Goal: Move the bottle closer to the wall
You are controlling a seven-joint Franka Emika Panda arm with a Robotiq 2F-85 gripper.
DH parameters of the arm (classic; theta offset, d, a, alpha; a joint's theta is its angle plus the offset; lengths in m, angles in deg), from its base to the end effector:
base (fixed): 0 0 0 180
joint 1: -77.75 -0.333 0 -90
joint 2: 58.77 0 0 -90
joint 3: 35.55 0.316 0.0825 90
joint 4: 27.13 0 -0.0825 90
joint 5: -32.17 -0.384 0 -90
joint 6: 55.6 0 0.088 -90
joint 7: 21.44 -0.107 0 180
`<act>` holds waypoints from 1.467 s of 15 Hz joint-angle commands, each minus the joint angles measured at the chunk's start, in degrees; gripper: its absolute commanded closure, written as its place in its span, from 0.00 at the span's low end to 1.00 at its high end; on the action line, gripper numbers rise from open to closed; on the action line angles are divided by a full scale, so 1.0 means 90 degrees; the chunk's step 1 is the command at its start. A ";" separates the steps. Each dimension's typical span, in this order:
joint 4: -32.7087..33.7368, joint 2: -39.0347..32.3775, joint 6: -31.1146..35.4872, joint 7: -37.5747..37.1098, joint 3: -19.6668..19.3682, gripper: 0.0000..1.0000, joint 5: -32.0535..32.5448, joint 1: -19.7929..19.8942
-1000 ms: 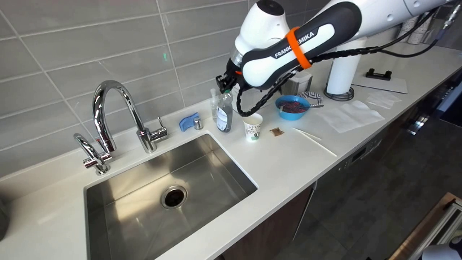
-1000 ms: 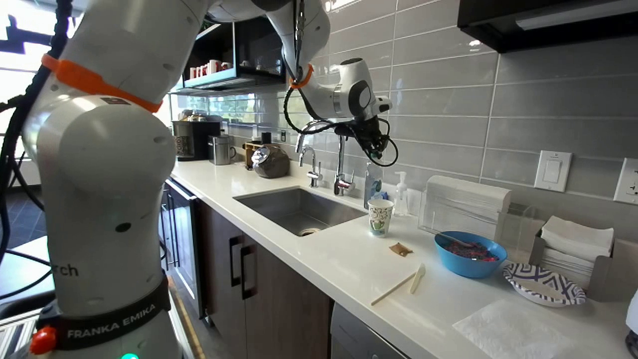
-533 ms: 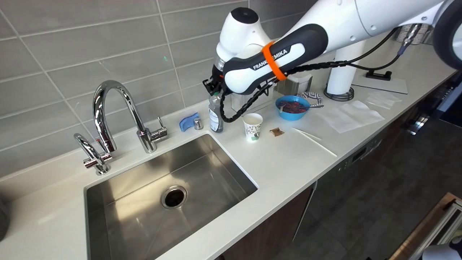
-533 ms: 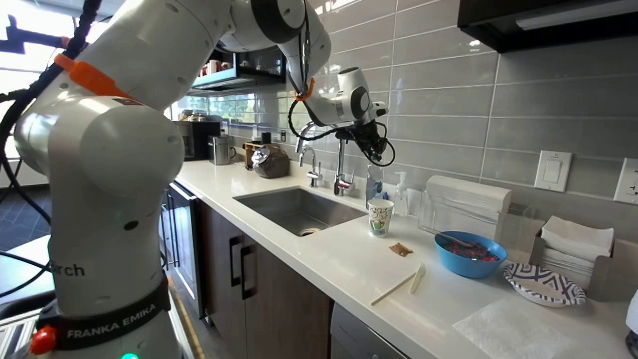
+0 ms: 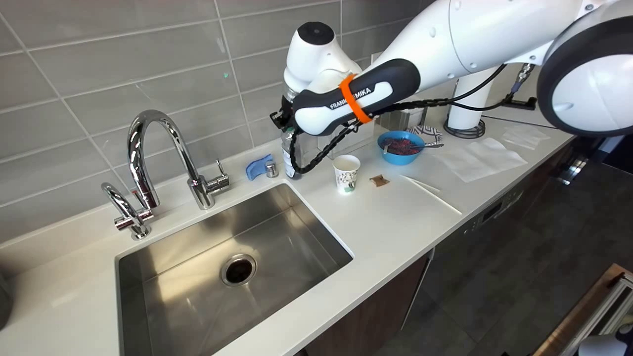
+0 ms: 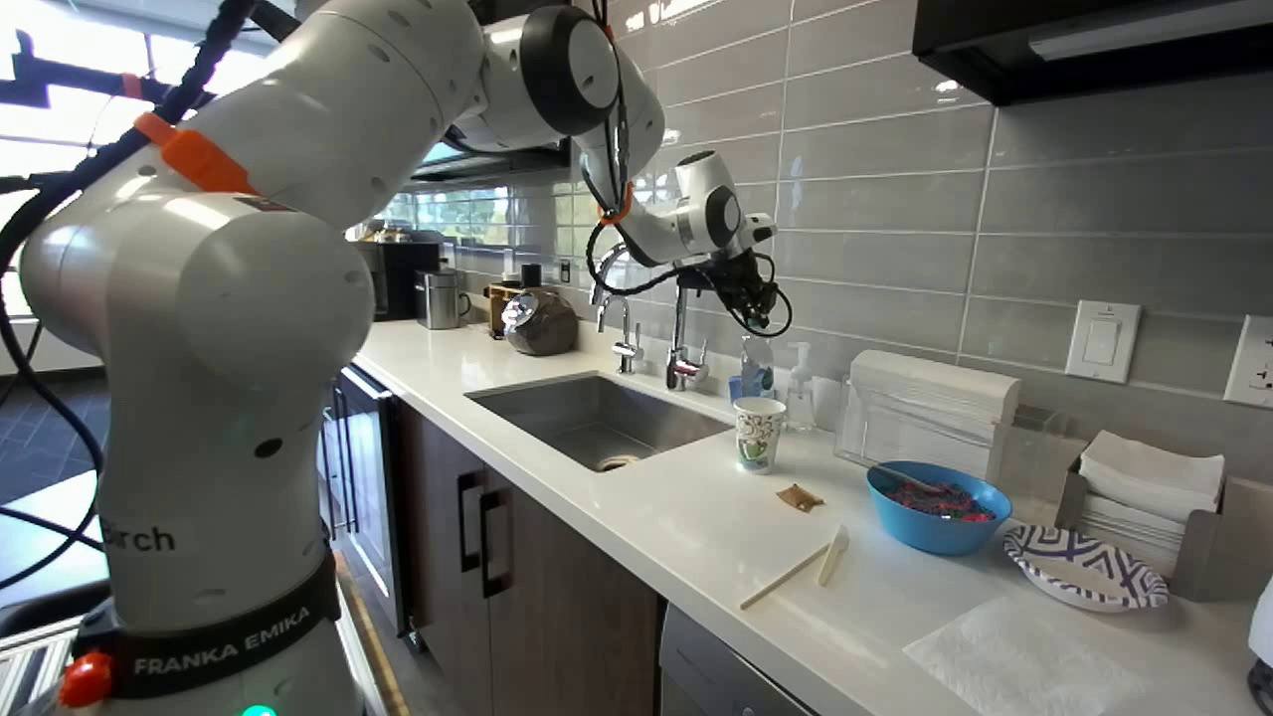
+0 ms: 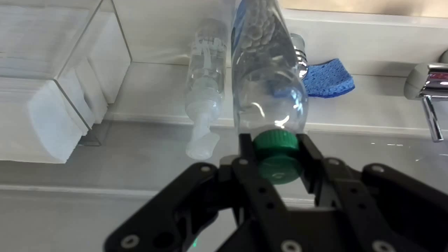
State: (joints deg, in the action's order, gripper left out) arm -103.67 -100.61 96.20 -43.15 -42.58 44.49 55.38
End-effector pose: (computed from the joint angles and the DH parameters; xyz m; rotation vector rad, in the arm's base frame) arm 0.7442 0.2380 0.3644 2.9605 0.1542 0.9539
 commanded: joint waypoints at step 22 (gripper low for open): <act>-0.2500 0.2691 -0.3507 -0.0060 0.0994 0.00 -0.0720 0.0392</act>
State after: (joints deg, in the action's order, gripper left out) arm -115.17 -84.90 67.95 -41.80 -34.90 38.45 57.21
